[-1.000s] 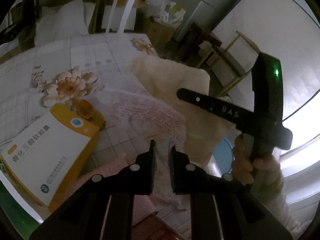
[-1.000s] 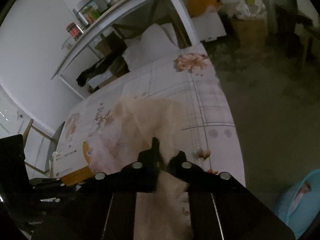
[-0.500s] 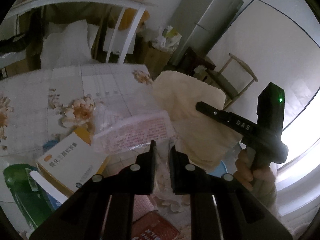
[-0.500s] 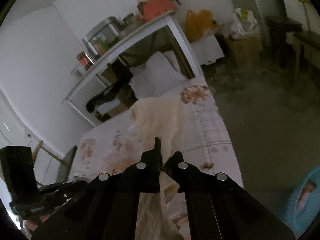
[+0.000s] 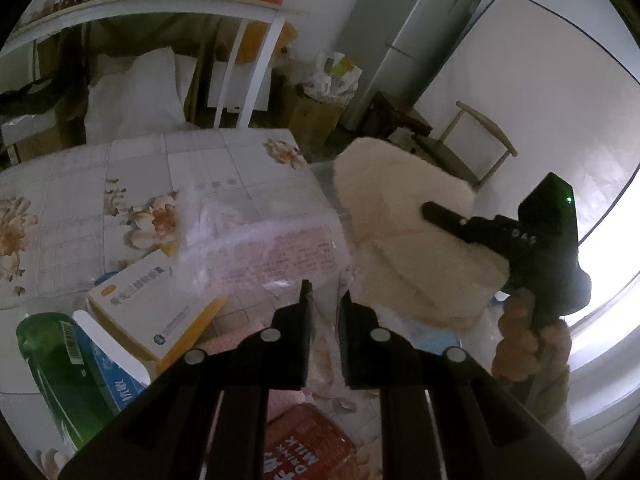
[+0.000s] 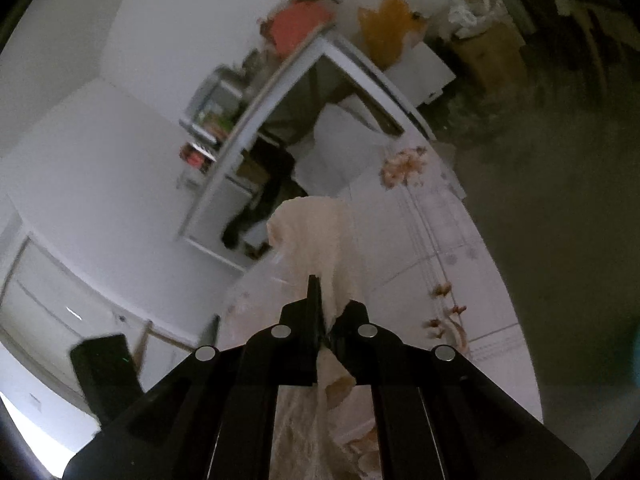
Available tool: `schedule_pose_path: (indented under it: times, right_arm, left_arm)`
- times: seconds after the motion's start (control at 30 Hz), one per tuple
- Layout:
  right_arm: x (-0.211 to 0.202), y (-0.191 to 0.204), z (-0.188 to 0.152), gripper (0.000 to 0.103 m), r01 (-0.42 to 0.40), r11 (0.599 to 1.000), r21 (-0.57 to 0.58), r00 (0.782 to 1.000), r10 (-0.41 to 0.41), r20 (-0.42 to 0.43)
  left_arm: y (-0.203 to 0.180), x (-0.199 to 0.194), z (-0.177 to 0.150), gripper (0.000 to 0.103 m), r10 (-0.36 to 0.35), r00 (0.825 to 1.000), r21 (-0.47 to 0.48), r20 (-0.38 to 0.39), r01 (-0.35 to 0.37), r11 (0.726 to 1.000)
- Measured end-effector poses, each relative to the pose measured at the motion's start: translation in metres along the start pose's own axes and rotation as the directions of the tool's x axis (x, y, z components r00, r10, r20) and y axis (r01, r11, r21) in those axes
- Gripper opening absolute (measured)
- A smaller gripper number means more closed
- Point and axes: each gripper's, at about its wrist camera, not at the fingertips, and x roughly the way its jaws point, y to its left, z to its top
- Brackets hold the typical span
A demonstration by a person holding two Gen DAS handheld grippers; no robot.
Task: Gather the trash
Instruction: 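Lift the tissue paper and plastic wrapper off the table with both grippers, then carry both items to the blue wastebasket and open both grippers over it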
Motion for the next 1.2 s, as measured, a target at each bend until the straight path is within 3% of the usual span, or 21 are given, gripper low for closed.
schedule_pose_path:
  times: [0.1,0.23,0.37,0.53,0.6,0.8,0.97,1.2]
  right_arm:
    - [-0.003,0.003,-0.003,0.003,0.043,0.999,-0.018,0.999,-0.042,0.009]
    - [0.014,-0.005,-0.018,0.003,0.093,0.996,-0.004,0.995,-0.093,-0.041]
    - [0.027,-0.014,-0.029,0.003,0.104,0.994,0.020,0.992,-0.102,-0.076]
    - [0.037,-0.013,-0.035,0.007,0.168,0.985,-0.025,0.979,-0.170,-0.108]
    - [0.036,-0.009,-0.035,0.007,0.210,0.975,-0.075,0.971,-0.217,-0.099]
    - [0.028,-0.002,-0.035,0.008,0.312,0.930,-0.197,0.945,-0.325,-0.037]
    - [0.018,0.003,-0.030,0.001,0.282,0.935,-0.216,0.958,-0.286,0.013]
    - [-0.003,0.006,-0.021,0.000,0.140,0.977,-0.159,0.990,-0.133,0.050]
  left_arm:
    - [-0.006,-0.007,0.000,0.011,-0.008,1.000,0.015,0.027,0.007,1.000]
    - [-0.016,-0.008,-0.005,0.011,-0.023,0.999,0.042,0.029,0.021,0.999]
    - [-0.029,0.025,-0.016,0.011,-0.013,0.995,0.085,-0.094,0.021,0.996]
    - [-0.039,0.071,-0.031,0.011,0.071,0.969,0.171,-0.237,-0.030,0.985]
    - [-0.041,0.080,-0.035,0.011,0.084,0.962,0.188,-0.262,-0.035,0.982]
    - [-0.043,0.083,-0.037,0.011,0.102,0.961,0.224,-0.257,-0.043,0.974]
    - [-0.044,0.084,-0.038,0.011,0.108,0.960,0.225,-0.257,-0.050,0.973]
    - [-0.041,0.079,-0.031,0.011,0.103,0.968,0.210,-0.230,-0.054,0.976]
